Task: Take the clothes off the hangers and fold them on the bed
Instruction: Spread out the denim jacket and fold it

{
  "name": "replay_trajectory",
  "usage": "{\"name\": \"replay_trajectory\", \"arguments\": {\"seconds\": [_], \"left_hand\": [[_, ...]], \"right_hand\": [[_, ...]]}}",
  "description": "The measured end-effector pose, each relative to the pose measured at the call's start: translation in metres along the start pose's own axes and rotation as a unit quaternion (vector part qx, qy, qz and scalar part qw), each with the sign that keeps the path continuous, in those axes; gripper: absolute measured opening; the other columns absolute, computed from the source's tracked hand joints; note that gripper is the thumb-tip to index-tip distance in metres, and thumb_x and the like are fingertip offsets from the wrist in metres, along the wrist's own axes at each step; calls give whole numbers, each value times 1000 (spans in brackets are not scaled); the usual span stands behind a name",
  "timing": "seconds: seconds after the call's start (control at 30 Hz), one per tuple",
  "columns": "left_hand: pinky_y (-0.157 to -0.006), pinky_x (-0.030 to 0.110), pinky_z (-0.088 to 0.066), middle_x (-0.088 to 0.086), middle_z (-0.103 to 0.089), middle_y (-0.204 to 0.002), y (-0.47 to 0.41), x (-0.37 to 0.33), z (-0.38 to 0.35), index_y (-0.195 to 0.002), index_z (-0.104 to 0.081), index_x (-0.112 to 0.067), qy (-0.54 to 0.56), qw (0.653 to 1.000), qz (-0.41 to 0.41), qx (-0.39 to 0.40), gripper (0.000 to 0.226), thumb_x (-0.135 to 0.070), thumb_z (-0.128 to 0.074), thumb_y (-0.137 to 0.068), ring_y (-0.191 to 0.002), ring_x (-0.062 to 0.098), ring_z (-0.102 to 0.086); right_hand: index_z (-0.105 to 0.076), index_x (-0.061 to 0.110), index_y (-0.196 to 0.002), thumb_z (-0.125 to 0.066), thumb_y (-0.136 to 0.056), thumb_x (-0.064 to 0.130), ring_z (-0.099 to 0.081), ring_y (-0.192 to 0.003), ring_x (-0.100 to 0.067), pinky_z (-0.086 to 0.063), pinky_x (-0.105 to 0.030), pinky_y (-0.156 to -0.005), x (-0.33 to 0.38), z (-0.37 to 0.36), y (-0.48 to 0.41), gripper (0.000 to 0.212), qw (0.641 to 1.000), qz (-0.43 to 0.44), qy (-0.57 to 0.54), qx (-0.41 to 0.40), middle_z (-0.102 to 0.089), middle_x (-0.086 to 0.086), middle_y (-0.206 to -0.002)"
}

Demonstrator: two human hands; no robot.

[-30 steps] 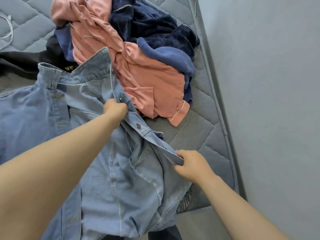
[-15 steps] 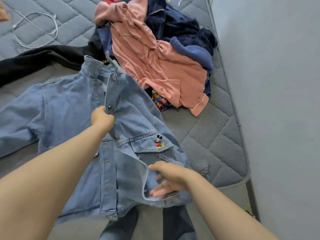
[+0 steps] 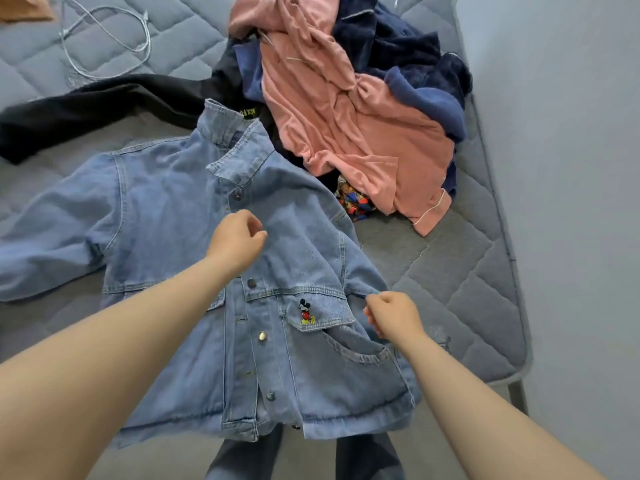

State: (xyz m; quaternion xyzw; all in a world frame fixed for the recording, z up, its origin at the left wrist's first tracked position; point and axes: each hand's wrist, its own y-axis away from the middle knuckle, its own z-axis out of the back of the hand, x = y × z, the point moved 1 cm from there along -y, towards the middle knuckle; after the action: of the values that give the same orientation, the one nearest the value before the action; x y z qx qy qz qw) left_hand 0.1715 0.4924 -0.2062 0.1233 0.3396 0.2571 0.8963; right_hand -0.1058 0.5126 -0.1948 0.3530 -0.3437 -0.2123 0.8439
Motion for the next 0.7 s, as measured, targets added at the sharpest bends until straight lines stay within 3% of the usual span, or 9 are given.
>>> {"name": "replay_trajectory", "arguments": {"seconds": [0.07, 0.17, 0.3, 0.37, 0.43, 0.53, 0.63, 0.7], "left_hand": [[-75, 29, -39, 9, -61, -103, -7, -20, -4, -98, -61, -11, 0, 999, -45, 5, 11, -18, -58, -90, -86, 20, -53], [-83, 35, -45, 11, -56, -110, -23, -46, -15, -105, -61, -8, -20, 995, -97, 11, 17, -17, -57, -90, -95, 27, -58], [-93, 43, -42, 13, -50, -121, -54, -68, -34, -119, -56, -6, -109, 981, -160, 22, 31, -14, -57, -90, -109, 32, -51], [-94, 46, -41, 13, -47, -127, -69, -74, -45, -124, -53, -7, -156, 967, -198, 26, 37, -9, -57, -87, -114, 35, -47], [-93, 49, -43, 12, -42, -136, -82, -78, -54, -131, -50, -8, -185, 955, -231, 17, 48, -3, -57, -84, -116, 37, -46], [-87, 49, -48, 11, -36, -142, -101, -83, -62, -140, -42, -13, -223, 948, -226, 18, 59, -2, -58, -85, -116, 37, -50], [-79, 47, -48, 14, -45, -124, -115, -92, -65, -126, -52, -11, -288, 935, -196, 66, 39, -11, -59, -88, -105, 37, -57], [-78, 43, -46, 13, -50, -116, -122, -100, -63, -112, -61, -8, -308, 929, -194, 75, 24, -12, -58, -89, -104, 35, -56]], "right_hand": [[-66, -3, -80, -48, -89, 15, -59, -72, -30, -51, -41, -71, -1, 13, -22, 27, 998, 29, 44, -41, -67, -20, -81], [-66, 0, -93, -42, -95, 15, -56, -89, -27, -39, -30, -71, -2, 23, -53, 28, 993, 44, 91, -57, -65, -10, -96], [-56, 2, -72, -43, -95, 11, -45, -74, -28, -30, -31, -60, -1, 17, -88, 27, 997, 45, 60, -25, -53, -12, -74], [-63, -3, -80, -49, -95, 15, -53, -80, -36, -32, -29, -63, -5, 9, -100, 27, 998, 55, 30, -3, -62, -19, -81], [-69, 6, -92, -59, -94, 27, -60, -79, -23, -38, -25, -67, -10, 6, -109, 23, 998, 54, -2, 20, -68, -6, -85], [-70, 17, -94, -66, -87, 46, -39, -43, -8, -31, -19, -43, -16, 12, -115, 30, 987, -18, -55, 150, -47, 11, -51], [-60, 18, -67, -68, -86, 40, -32, -36, -7, -24, -16, -37, -18, 21, -116, 30, 962, -44, -38, 266, -41, 10, -46], [-49, 17, -61, -69, -86, 26, -35, -39, -8, -29, -16, -40, -12, 33, -119, 33, 967, -12, -29, 251, -41, 4, -48]]}}
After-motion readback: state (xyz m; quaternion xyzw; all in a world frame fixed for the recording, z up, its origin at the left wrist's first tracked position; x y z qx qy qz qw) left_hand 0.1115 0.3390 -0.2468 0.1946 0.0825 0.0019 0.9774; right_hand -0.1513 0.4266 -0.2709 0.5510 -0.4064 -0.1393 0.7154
